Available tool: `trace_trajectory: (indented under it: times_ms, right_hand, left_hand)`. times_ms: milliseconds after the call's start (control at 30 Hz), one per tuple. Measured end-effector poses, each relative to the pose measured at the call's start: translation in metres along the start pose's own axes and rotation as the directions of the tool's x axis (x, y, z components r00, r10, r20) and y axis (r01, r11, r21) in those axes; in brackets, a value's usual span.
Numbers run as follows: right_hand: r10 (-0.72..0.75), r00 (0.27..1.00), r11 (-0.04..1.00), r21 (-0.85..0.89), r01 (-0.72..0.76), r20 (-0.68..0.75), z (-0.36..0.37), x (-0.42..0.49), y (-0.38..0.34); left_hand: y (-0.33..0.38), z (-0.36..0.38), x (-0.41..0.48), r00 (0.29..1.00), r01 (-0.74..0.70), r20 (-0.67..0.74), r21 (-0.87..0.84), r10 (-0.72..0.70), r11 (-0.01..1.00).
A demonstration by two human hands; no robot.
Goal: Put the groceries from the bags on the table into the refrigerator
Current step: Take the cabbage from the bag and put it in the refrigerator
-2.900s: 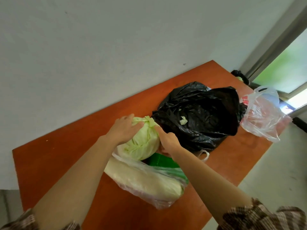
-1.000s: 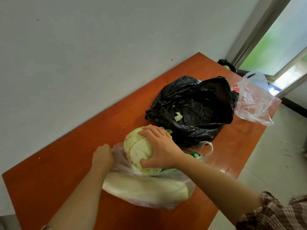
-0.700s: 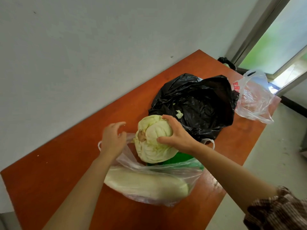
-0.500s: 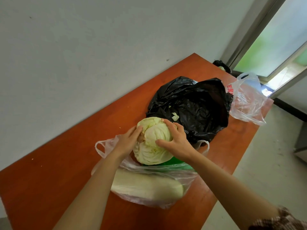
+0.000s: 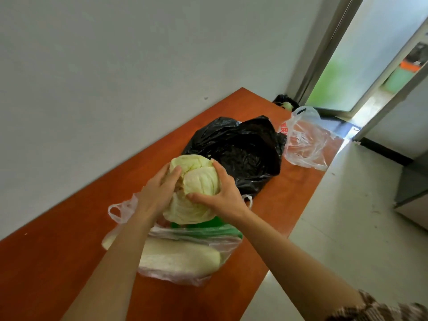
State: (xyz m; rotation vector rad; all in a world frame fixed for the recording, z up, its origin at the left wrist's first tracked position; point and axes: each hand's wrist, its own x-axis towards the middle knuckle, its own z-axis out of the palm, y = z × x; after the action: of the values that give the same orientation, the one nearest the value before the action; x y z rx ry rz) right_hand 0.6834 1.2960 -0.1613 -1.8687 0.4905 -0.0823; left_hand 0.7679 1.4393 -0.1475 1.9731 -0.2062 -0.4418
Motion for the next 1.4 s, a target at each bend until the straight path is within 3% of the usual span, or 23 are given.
trace_trajectory:
  times_ms: [167,300,600,800,1033,1400]
  right_hand:
    - [-0.115,0.992,0.982,0.145,0.122,-0.061,-0.074,-0.026,-0.017]
    - [-0.158,0.976,0.961,0.205,0.187,-0.149,-0.161,-0.076,-0.007]
    - [-0.127,0.896,0.959,0.176,0.22,-0.426,-0.39,-0.226,0.061]
    - [-0.138,0.798,0.986,-0.002,0.169,-0.586,-0.539,-0.313,0.099]
    - [-0.115,0.795,0.993,-0.042,0.112,-0.596,-0.696,-0.385,0.146]
    - [-0.157,0.511,0.986,-0.162,0.036,-0.845,-0.958,-0.399,0.21]
  left_hand:
    - [0.067,0.036,-0.022,0.979,-0.187,-0.068,0.088,0.193,0.978]
    - [0.12,0.105,-0.058,0.96,-0.277,-0.013,0.088,0.279,0.957]
    - [0.224,0.33,-0.174,0.888,-0.339,0.252,-0.211,0.386,0.917]
    - [0.287,0.471,-0.232,0.716,-0.21,0.552,-0.412,0.426,0.887]
    - [0.359,0.632,-0.269,0.573,-0.085,0.703,-0.461,0.422,0.883]
    - [0.51,0.914,-0.268,0.344,-0.052,0.766,-0.562,0.543,0.826]
